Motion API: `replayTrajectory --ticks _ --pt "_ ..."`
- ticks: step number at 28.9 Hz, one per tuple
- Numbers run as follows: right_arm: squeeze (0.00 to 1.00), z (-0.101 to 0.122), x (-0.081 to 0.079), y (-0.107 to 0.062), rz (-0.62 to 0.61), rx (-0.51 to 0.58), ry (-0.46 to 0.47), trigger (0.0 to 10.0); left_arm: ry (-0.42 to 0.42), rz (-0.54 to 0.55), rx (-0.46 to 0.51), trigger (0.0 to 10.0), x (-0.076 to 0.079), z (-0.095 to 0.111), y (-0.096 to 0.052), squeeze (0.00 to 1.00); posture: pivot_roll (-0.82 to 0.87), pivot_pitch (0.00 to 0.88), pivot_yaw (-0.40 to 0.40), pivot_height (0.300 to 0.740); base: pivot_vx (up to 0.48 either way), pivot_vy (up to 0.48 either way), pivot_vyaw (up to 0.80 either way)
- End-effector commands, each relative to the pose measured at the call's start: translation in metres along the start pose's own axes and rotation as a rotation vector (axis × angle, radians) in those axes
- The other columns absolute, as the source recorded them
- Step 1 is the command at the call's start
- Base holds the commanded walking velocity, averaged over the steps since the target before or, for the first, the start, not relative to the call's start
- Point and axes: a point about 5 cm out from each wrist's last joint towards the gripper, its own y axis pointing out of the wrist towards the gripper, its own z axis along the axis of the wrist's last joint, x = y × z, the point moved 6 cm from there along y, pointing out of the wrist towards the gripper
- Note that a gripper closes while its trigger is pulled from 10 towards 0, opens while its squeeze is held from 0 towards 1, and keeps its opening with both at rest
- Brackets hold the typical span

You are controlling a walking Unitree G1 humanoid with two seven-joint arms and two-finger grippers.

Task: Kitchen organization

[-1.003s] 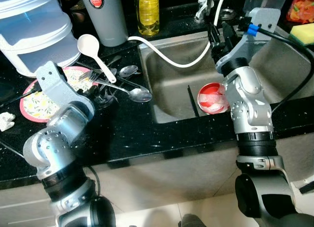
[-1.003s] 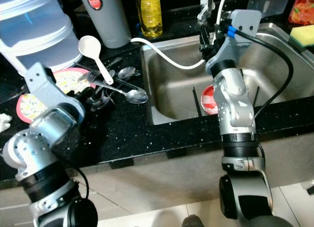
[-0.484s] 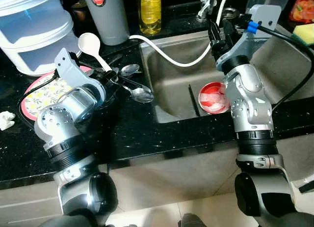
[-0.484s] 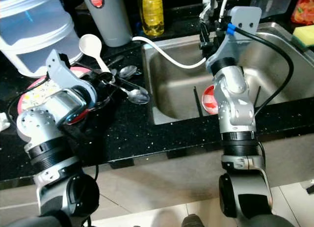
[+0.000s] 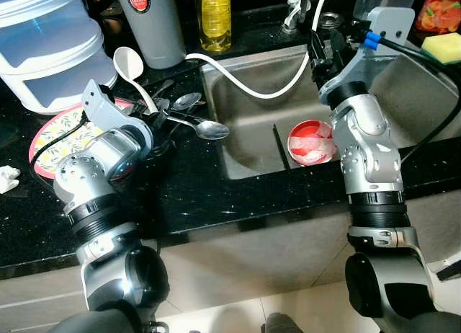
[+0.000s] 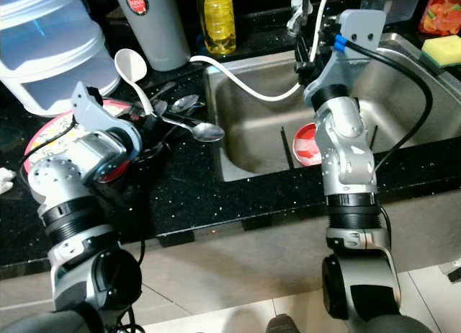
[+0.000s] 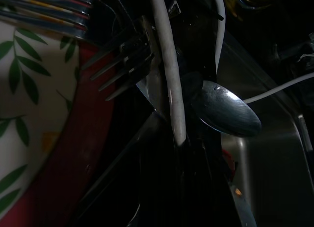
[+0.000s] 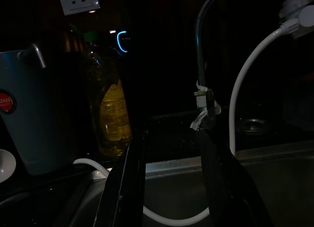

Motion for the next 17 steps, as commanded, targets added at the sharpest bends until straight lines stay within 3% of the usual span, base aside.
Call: replayTrajectory --ticks 1,3,4,6,7,8,9,10,17 --pt "0.00 0.004 -0.004 0.000 0.014 0.010 0.002 10.0 0.016 0.065 0.032 0.0 -0.017 0.009 -0.003 0.00 -0.09 0.067 0.120 0.740 0.000 0.000 0.00" --pt "0.00 0.004 -0.004 0.000 0.015 0.010 0.002 10.0 0.031 0.055 0.052 0.0 -0.014 0.013 -0.005 0.00 -0.09 0.066 0.119 0.740 0.000 0.000 0.00" --pt "0.00 0.004 -0.005 0.001 0.017 0.009 0.003 10.0 0.071 0.022 0.108 0.0 -0.005 0.021 -0.008 0.00 -0.08 0.067 0.116 0.740 0.000 0.000 0.00" --pt "0.00 0.004 -0.005 0.001 0.017 0.009 0.003 10.0 0.071 0.022 0.108 0.0 -0.005 0.021 -0.008 0.00 -0.08 0.067 0.116 0.740 0.000 0.000 0.00" --pt "0.00 0.004 -0.005 0.001 0.018 0.009 0.004 10.0 0.124 -0.018 0.178 0.0 0.007 0.032 -0.013 0.00 -0.08 0.067 0.113 0.740 0.000 0.000 0.00" --pt "0.00 0.004 -0.005 0.001 0.018 0.009 0.004 10.0 0.124 -0.018 0.178 0.0 0.007 0.032 -0.013 0.00 -0.08 0.067 0.113 0.740 0.000 0.000 0.00" --pt "0.00 0.003 -0.005 0.001 0.020 0.009 0.004 10.0 0.172 -0.057 0.235 3.8 0.018 0.040 -0.019 0.00 -0.08 0.067 0.113 0.740 0.000 0.000 0.00" --pt "0.00 0.003 -0.006 0.002 0.021 0.008 0.005 10.0 0.209 -0.082 0.274 10.0 0.027 0.045 -0.023 0.00 -0.08 0.065 0.108 0.740 0.000 0.000 0.00" --pt "0.00 0.004 -0.007 0.005 0.026 0.012 0.007 10.0 0.278 -0.218 0.291 10.0 0.057 0.045 -0.036 0.00 -0.08 0.064 0.104 0.740 0.000 0.000 0.00"
